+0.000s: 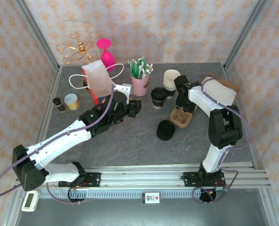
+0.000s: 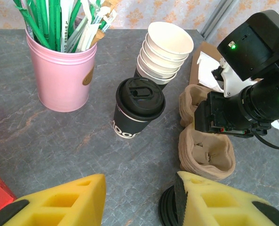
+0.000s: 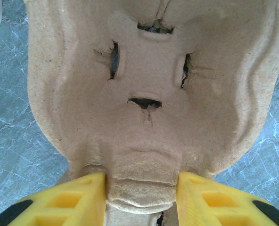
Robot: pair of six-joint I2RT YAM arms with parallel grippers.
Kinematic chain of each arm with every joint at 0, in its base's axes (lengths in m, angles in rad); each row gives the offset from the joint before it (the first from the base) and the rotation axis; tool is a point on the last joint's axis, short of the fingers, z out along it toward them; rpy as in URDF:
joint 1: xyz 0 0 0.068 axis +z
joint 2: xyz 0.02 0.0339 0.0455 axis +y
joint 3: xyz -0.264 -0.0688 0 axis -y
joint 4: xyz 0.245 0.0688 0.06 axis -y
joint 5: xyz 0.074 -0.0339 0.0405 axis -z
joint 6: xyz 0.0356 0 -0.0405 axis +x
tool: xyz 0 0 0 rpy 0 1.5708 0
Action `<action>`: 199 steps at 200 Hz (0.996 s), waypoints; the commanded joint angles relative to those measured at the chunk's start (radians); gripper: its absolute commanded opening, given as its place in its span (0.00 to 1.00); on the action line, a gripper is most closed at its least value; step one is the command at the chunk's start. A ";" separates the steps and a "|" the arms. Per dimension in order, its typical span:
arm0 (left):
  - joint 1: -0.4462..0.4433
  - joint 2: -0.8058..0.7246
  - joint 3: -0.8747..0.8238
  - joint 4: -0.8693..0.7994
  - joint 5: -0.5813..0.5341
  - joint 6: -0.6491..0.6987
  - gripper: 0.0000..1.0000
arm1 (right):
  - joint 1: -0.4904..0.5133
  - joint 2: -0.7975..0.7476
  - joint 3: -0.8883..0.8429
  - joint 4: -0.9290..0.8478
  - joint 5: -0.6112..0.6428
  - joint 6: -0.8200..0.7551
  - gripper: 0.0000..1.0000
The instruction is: Pack the takeout coffee
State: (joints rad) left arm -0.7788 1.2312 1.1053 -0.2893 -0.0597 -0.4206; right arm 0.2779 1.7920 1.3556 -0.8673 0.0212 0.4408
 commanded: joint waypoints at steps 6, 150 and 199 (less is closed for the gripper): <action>0.002 0.009 0.035 -0.013 0.011 -0.007 0.44 | -0.002 -0.036 -0.023 0.002 -0.013 -0.006 0.39; 0.002 0.023 0.047 -0.019 0.020 -0.011 0.44 | -0.005 -0.080 -0.018 -0.014 -0.013 -0.043 0.31; 0.002 0.022 0.045 -0.020 0.023 -0.015 0.44 | -0.006 -0.088 -0.014 -0.029 -0.013 -0.051 0.30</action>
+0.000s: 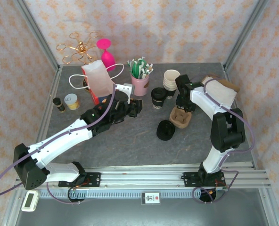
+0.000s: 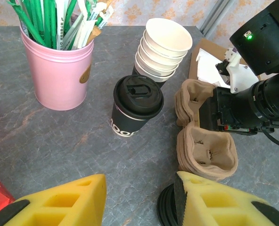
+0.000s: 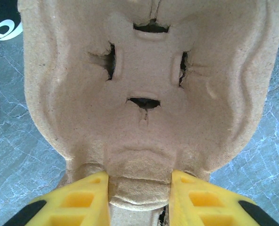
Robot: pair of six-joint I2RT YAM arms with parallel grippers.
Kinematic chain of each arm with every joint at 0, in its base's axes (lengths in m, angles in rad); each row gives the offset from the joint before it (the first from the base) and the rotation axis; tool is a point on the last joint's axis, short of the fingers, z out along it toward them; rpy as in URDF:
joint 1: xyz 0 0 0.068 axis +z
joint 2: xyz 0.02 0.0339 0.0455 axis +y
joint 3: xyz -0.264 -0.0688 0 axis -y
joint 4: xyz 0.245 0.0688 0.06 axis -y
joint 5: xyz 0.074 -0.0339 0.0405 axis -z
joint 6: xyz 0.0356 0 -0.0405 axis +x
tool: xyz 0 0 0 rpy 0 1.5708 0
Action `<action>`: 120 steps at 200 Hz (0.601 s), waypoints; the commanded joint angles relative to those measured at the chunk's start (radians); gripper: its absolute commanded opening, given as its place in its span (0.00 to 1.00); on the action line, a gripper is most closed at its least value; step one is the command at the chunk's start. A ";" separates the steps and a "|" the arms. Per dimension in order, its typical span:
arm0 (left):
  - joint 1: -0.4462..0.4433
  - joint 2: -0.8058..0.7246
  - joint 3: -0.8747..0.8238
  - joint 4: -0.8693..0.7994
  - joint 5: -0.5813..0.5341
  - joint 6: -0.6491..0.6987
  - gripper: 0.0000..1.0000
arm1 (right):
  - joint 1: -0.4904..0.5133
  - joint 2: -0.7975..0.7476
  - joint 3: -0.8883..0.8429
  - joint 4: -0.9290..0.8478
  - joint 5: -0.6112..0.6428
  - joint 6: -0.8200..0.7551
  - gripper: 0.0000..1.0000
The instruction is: Pack the takeout coffee
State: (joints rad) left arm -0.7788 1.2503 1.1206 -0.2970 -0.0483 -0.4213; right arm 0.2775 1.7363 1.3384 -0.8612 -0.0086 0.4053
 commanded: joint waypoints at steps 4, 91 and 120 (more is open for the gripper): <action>0.002 0.004 0.030 -0.013 0.013 -0.014 0.44 | -0.007 -0.032 0.002 -0.035 0.016 -0.016 0.30; 0.001 0.009 0.026 -0.002 0.056 -0.039 0.43 | -0.020 -0.034 0.016 -0.021 -0.017 -0.026 0.31; -0.005 0.021 0.003 0.047 0.128 -0.076 0.42 | -0.048 -0.049 0.025 -0.037 -0.057 -0.028 0.31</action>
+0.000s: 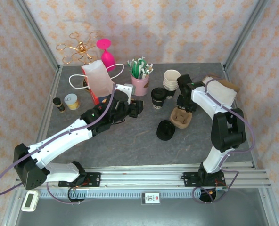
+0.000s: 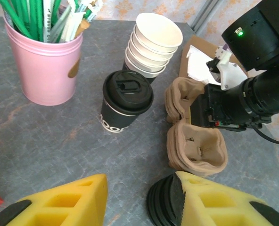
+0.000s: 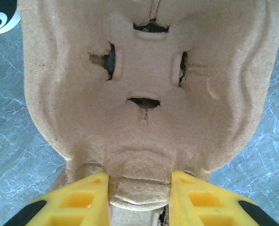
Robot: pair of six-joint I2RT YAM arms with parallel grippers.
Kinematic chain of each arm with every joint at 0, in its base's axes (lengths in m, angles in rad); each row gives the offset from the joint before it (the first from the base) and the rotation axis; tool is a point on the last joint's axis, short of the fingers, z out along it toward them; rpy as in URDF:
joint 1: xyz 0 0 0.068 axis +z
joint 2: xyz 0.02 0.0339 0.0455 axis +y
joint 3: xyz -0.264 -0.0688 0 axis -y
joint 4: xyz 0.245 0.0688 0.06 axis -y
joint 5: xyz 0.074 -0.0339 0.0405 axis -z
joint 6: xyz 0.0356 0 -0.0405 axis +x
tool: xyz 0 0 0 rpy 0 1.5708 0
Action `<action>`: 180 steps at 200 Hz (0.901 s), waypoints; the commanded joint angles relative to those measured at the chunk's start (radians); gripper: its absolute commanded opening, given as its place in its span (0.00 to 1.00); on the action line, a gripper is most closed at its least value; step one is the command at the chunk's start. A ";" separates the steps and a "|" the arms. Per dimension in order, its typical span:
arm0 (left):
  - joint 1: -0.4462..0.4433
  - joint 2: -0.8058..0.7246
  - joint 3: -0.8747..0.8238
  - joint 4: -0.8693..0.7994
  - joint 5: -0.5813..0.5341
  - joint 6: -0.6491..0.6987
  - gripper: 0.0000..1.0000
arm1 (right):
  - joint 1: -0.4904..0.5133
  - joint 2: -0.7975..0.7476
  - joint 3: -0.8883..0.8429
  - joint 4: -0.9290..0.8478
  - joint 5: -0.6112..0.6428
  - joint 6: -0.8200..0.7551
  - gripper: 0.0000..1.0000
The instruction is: Pack the takeout coffee
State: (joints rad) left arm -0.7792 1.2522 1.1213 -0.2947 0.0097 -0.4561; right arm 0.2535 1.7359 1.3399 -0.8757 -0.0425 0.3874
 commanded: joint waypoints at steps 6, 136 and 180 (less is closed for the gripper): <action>-0.007 0.026 -0.002 0.057 0.083 -0.047 0.41 | -0.030 -0.055 0.016 -0.015 -0.032 -0.007 0.31; -0.109 0.384 0.004 0.520 0.311 -0.410 0.43 | -0.065 -0.053 0.010 0.014 -0.109 -0.026 0.29; -0.108 0.512 0.067 0.540 0.299 -0.473 0.45 | -0.066 -0.043 0.024 0.013 -0.111 -0.029 0.29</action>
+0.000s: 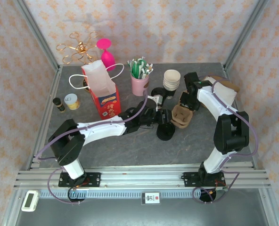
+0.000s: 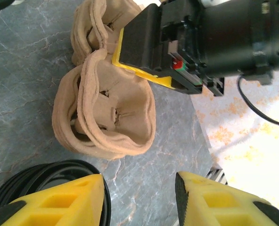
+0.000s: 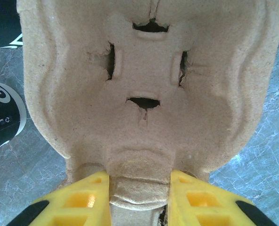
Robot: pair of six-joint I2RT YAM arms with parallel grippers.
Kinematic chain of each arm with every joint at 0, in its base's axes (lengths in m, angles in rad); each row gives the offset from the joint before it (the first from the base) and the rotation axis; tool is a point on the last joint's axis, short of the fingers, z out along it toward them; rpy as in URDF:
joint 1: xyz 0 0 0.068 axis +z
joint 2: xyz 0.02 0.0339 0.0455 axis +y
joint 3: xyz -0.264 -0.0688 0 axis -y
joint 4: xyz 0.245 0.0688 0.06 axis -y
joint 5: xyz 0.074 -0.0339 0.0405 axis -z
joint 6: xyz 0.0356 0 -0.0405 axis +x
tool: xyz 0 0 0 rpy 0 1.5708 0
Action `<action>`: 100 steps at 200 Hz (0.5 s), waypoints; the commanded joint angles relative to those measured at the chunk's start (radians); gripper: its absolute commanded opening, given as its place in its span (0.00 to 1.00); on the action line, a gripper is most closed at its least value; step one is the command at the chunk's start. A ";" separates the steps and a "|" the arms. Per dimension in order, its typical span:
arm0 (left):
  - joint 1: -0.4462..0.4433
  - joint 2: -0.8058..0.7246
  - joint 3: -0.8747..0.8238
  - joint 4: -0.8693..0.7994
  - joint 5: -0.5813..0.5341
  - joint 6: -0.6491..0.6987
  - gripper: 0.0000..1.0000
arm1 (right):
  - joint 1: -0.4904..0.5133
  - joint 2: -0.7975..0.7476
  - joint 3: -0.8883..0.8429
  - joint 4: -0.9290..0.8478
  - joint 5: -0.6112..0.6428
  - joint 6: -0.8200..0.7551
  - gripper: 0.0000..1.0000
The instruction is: Pack the takeout coffee
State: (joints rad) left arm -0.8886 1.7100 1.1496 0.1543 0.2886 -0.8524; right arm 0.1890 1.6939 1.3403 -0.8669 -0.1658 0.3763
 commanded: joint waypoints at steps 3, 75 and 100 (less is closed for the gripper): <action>0.001 0.062 0.041 0.095 0.020 -0.080 0.45 | -0.002 0.000 0.024 0.003 0.013 -0.019 0.29; 0.013 0.191 0.104 0.181 0.011 -0.116 0.45 | -0.002 -0.006 0.018 0.008 0.013 -0.018 0.28; 0.016 0.191 0.107 0.153 -0.014 -0.120 0.45 | -0.002 -0.004 0.014 0.012 0.013 -0.020 0.28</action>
State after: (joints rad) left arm -0.8837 1.9007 1.2221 0.2813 0.2893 -0.9535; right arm 0.1890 1.6939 1.3403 -0.8669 -0.1654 0.3683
